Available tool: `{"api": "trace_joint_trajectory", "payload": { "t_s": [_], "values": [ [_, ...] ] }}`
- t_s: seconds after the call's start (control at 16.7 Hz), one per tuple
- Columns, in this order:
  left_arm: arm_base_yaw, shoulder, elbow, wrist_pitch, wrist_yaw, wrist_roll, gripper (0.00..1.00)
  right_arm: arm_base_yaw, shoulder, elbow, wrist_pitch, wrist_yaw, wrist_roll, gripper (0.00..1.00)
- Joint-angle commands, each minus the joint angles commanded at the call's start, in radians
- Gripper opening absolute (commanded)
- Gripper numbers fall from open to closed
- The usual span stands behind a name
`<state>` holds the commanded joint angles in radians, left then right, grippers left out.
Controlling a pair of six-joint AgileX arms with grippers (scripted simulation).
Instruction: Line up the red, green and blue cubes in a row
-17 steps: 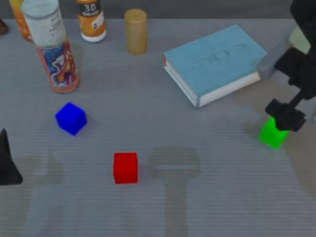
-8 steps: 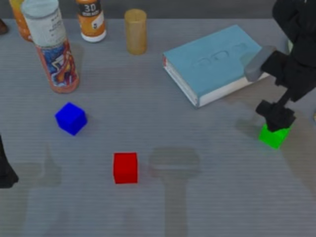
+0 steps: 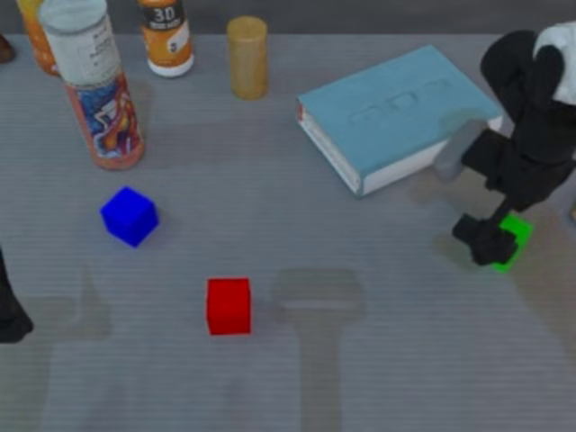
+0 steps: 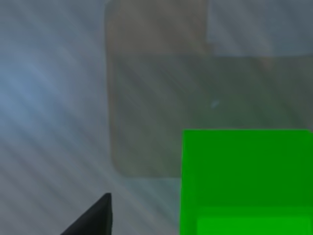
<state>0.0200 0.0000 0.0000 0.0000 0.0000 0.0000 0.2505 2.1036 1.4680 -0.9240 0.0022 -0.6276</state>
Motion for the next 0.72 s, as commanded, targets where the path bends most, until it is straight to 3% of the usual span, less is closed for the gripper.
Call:
{"api": "trace_joint_trajectory", "payload": {
  "t_s": [0.42,0.72],
  "values": [
    [0.0,0.0,0.0,0.0,0.0,0.0,1.0,0.001,0.032,-0.049,0.07,0.0,0.001,1.0],
    [0.0,0.0,0.0,0.0,0.0,0.0,1.0,0.001,0.032,-0.049,0.07,0.0,0.001,0.62]
  ]
}}
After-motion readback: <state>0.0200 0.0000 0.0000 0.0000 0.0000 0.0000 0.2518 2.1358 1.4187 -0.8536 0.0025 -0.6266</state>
